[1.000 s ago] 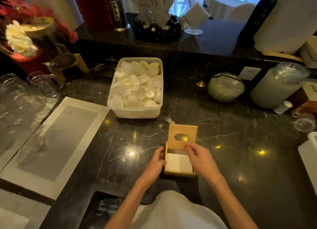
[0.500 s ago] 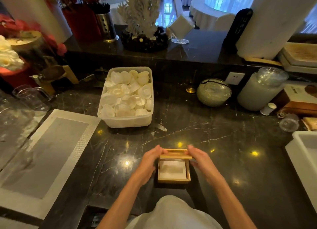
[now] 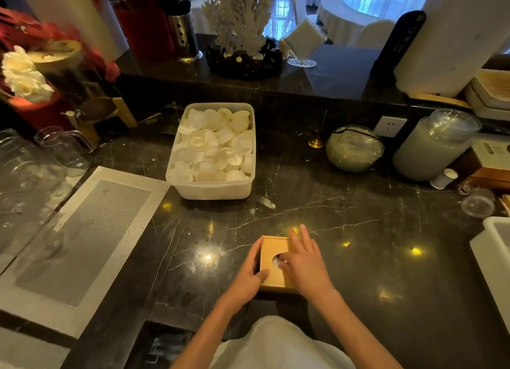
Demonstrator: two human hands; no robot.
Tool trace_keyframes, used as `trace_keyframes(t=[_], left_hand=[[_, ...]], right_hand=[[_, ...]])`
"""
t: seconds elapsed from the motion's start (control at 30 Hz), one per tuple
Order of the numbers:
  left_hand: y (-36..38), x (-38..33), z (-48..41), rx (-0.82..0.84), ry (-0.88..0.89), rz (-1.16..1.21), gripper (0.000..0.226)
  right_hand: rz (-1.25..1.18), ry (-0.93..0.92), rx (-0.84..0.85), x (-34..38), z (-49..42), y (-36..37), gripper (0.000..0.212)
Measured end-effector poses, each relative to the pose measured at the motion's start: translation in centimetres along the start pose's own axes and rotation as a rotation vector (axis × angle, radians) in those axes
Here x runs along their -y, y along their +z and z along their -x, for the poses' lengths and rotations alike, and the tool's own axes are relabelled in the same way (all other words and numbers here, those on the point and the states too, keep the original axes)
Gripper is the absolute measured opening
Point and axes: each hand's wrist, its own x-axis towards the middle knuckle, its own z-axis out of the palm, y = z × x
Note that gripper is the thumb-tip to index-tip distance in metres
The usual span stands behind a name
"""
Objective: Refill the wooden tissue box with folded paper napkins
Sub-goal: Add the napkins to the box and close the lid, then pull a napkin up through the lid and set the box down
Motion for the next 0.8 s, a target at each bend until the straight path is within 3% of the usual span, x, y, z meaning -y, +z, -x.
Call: trace_keyframes(t=[0.1, 0.23, 0.63, 0.8], left_hand=[[0.0, 0.1, 0.2, 0.012, -0.009, -0.010, 0.081], [0.0, 0.3, 0.2, 0.000, -0.020, -0.030, 0.080], [-0.1, 0.8, -0.1, 0.009, -0.021, -0.028, 0.081], [-0.2, 0.5, 0.0, 0.012, -0.023, -0.040, 0.080]], right_hand=[[0.135, -0.001, 0.119, 1.3, -0.6, 0.1, 0.028], [0.175, 0.034, 0.143, 1.9, -0.6, -0.2, 0.027], [0.060, 0.051, 0.042, 1.5, 0.2, 0.6, 0.029], [-0.027, 0.059, -0.052, 0.7, -0.1, 0.8, 0.019]])
